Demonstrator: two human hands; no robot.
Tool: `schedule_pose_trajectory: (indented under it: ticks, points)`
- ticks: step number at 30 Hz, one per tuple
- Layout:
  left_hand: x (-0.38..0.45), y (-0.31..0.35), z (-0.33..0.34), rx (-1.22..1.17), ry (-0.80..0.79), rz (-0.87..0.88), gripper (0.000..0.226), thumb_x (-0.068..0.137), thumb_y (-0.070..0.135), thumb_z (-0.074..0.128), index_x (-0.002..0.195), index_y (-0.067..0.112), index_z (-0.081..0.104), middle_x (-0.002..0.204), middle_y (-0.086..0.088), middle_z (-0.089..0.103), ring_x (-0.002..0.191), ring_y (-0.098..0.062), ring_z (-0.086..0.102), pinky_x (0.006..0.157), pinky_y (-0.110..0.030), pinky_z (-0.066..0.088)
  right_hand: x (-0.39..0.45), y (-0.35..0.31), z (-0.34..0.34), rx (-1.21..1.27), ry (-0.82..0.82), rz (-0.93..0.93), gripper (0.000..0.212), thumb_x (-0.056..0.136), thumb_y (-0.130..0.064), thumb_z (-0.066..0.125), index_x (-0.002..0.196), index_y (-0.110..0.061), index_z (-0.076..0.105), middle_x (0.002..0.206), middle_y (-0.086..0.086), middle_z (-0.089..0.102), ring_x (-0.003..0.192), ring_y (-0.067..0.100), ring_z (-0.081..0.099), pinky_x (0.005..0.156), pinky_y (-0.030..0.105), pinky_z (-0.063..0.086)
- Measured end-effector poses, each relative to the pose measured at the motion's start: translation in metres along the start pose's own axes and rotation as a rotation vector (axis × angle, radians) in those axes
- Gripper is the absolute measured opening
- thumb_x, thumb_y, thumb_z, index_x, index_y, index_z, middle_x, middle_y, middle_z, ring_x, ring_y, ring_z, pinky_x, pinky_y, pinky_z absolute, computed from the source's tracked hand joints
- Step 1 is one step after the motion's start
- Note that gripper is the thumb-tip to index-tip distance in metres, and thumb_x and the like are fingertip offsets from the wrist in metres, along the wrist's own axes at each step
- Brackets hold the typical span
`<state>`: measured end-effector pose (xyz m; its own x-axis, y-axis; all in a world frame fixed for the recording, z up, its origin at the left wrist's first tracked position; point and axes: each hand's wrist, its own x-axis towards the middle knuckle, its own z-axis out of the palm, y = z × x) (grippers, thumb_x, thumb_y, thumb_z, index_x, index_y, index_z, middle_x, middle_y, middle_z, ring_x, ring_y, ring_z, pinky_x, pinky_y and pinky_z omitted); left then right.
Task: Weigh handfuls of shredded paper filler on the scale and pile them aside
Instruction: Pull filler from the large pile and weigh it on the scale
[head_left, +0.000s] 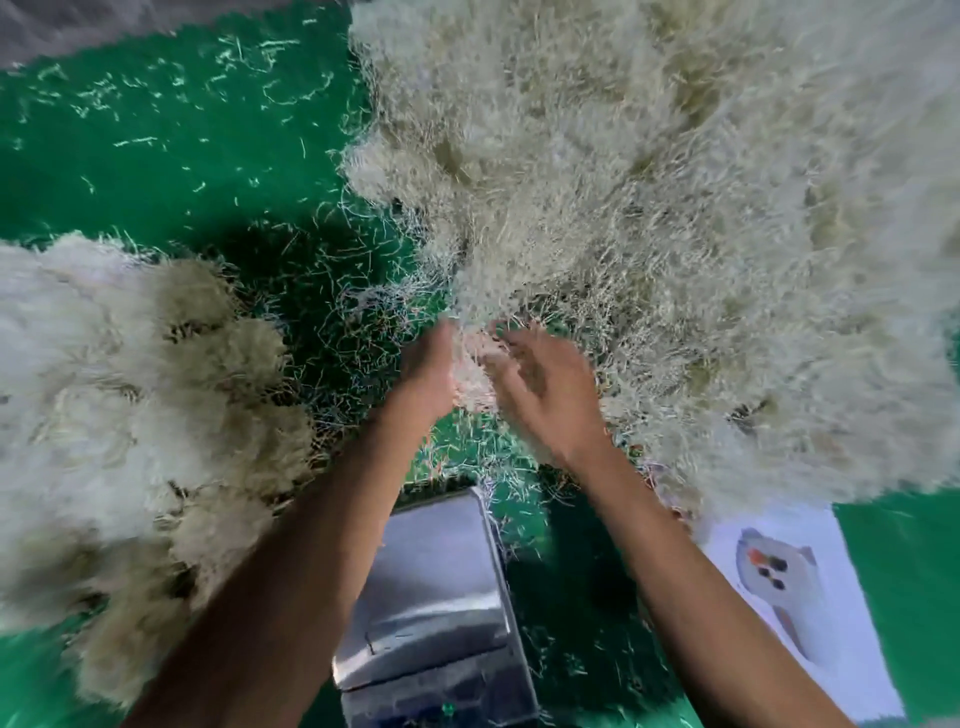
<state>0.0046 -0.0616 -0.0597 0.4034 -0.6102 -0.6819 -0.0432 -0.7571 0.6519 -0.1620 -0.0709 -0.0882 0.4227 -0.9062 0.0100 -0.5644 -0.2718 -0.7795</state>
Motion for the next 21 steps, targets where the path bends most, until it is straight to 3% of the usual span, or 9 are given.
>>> schedule_pose_trajectory:
  ticks: [3,5,7,10,12,15,17,19,21]
  points:
    - [-0.008,-0.002,-0.027,0.390,0.190,0.324,0.035,0.100,0.000,0.051,0.136,0.000,0.048,0.109,-0.013,0.058,0.086,-0.019,0.058,0.065,-0.021,0.050,-0.034,0.015,-0.001,-0.503,-0.111,0.108,0.057,0.102,-0.052,0.053,0.146,-0.015,0.047,0.153,0.010,0.044,0.139,0.027,0.041,0.120,0.047,0.028]
    - [-0.023,-0.014,-0.031,0.383,0.041,0.278,0.061,0.096,0.008,0.064,0.149,0.007,0.036,0.147,-0.018,0.041,0.127,-0.030,0.049,0.100,-0.032,0.046,-0.049,0.006,0.008,-0.315,-0.188,0.271,0.038,0.104,-0.032,0.056,0.130,-0.004,0.054,0.143,0.017,0.049,0.129,0.028,0.049,0.117,0.046,0.040]
    - [-0.051,-0.031,-0.023,0.330,-0.104,0.213,0.063,0.097,0.015,0.064,0.152,0.023,0.034,0.158,-0.008,0.030,0.140,-0.031,0.038,0.112,-0.038,0.038,-0.046,-0.024,0.010,0.029,-0.158,0.343,0.038,0.104,-0.028,0.058,0.130,0.000,0.055,0.125,0.021,0.061,0.111,0.032,0.062,0.102,0.052,0.053]
    - [-0.085,-0.032,-0.020,0.219,-0.165,0.512,0.035,0.105,0.011,0.047,0.140,0.008,0.047,0.139,-0.020,0.052,0.113,-0.043,0.060,0.096,-0.047,0.055,-0.031,-0.070,-0.001,0.228,-0.210,0.258,0.075,0.099,-0.064,0.048,0.152,-0.013,0.041,0.143,0.016,0.057,0.119,0.025,0.064,0.109,0.056,0.048]
    - [-0.090,-0.014,-0.030,0.159,-0.074,0.661,0.045,0.108,0.023,0.036,0.130,-0.014,0.049,0.103,-0.037,0.060,0.092,-0.051,0.064,0.075,-0.055,0.059,-0.028,-0.075,-0.013,0.165,-0.098,0.122,0.071,0.096,-0.073,0.040,0.145,-0.023,0.051,0.147,0.005,0.055,0.116,0.007,0.060,0.114,0.048,0.040]
    - [-0.092,0.014,-0.061,0.011,0.189,0.536,0.038,0.108,0.025,0.042,0.119,-0.003,0.065,0.078,0.001,0.055,0.065,-0.014,0.056,0.050,-0.011,0.051,-0.039,-0.046,-0.032,-0.128,0.035,0.062,0.068,0.096,-0.074,0.043,0.141,-0.025,0.055,0.145,0.002,0.057,0.126,0.012,0.051,0.115,0.045,0.032]
    - [-0.094,0.022,-0.082,-0.086,0.098,0.569,0.045,0.108,0.021,0.039,0.081,0.016,0.075,0.068,0.004,0.051,0.053,-0.012,0.051,0.041,-0.014,0.044,-0.057,-0.020,-0.030,-0.319,-0.152,0.145,0.063,0.097,-0.061,0.057,0.143,-0.018,0.053,0.134,0.008,0.064,0.123,0.025,0.059,0.115,0.049,0.041]
    - [-0.109,0.037,-0.092,-0.283,-0.038,0.498,0.046,0.107,0.036,0.040,0.074,0.029,0.072,0.076,-0.003,0.062,0.062,-0.015,0.063,0.056,-0.025,0.055,-0.071,-0.009,-0.023,-0.358,-0.269,0.192,0.049,0.099,-0.045,0.064,0.136,-0.015,0.055,0.123,0.008,0.067,0.114,0.024,0.063,0.111,0.047,0.046]
    - [-0.119,0.059,-0.103,-0.117,0.074,0.436,0.047,0.094,0.061,0.052,0.125,0.029,0.066,0.130,-0.012,0.063,0.114,-0.024,0.063,0.100,-0.046,0.050,-0.059,-0.028,-0.024,-0.219,-0.153,0.140,0.062,0.097,-0.049,0.064,0.144,-0.014,0.047,0.138,0.009,0.058,0.125,0.024,0.058,0.115,0.047,0.042]
